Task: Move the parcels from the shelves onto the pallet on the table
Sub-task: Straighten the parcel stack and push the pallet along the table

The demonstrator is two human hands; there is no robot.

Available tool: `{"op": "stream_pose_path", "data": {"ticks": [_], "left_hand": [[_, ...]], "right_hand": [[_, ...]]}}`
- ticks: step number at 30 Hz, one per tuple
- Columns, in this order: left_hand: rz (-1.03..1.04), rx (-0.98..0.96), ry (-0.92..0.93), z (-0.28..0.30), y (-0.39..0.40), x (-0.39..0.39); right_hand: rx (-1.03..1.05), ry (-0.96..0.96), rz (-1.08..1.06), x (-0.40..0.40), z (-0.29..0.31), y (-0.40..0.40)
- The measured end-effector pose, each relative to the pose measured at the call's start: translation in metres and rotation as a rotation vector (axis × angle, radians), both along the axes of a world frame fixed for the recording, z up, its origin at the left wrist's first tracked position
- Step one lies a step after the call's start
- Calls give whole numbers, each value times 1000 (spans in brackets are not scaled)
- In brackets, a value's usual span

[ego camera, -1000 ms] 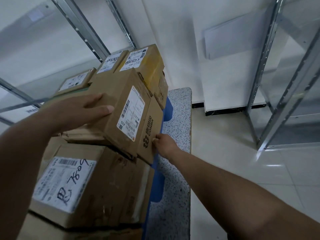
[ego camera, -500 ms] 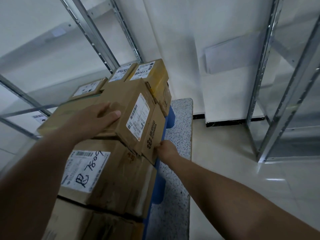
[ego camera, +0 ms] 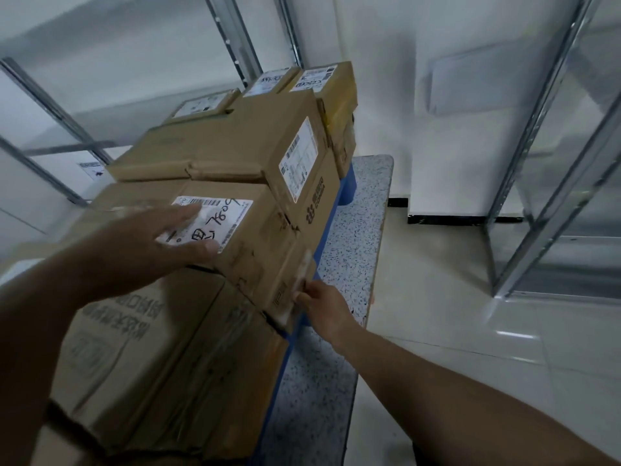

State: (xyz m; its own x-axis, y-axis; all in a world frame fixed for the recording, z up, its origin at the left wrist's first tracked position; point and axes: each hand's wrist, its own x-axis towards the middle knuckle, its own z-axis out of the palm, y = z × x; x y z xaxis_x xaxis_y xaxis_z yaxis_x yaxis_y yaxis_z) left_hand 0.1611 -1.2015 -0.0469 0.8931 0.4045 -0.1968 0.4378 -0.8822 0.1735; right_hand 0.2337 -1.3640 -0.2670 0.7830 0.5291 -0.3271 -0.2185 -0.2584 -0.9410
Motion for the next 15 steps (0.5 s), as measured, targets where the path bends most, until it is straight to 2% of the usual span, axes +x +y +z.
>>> {"op": "stream_pose_path", "data": {"ticks": [2,6,15], "left_hand": [[1,-46,-31,-2,-3,-6],[12,-21,-106,-3,-11,-9],[12,6,-74,3,3,-36]], "right_hand": [[-15,-1,-1,-1,1,3],[-47,-3,29,2,5,8],[-40,10,27,-21,5,-11]]}}
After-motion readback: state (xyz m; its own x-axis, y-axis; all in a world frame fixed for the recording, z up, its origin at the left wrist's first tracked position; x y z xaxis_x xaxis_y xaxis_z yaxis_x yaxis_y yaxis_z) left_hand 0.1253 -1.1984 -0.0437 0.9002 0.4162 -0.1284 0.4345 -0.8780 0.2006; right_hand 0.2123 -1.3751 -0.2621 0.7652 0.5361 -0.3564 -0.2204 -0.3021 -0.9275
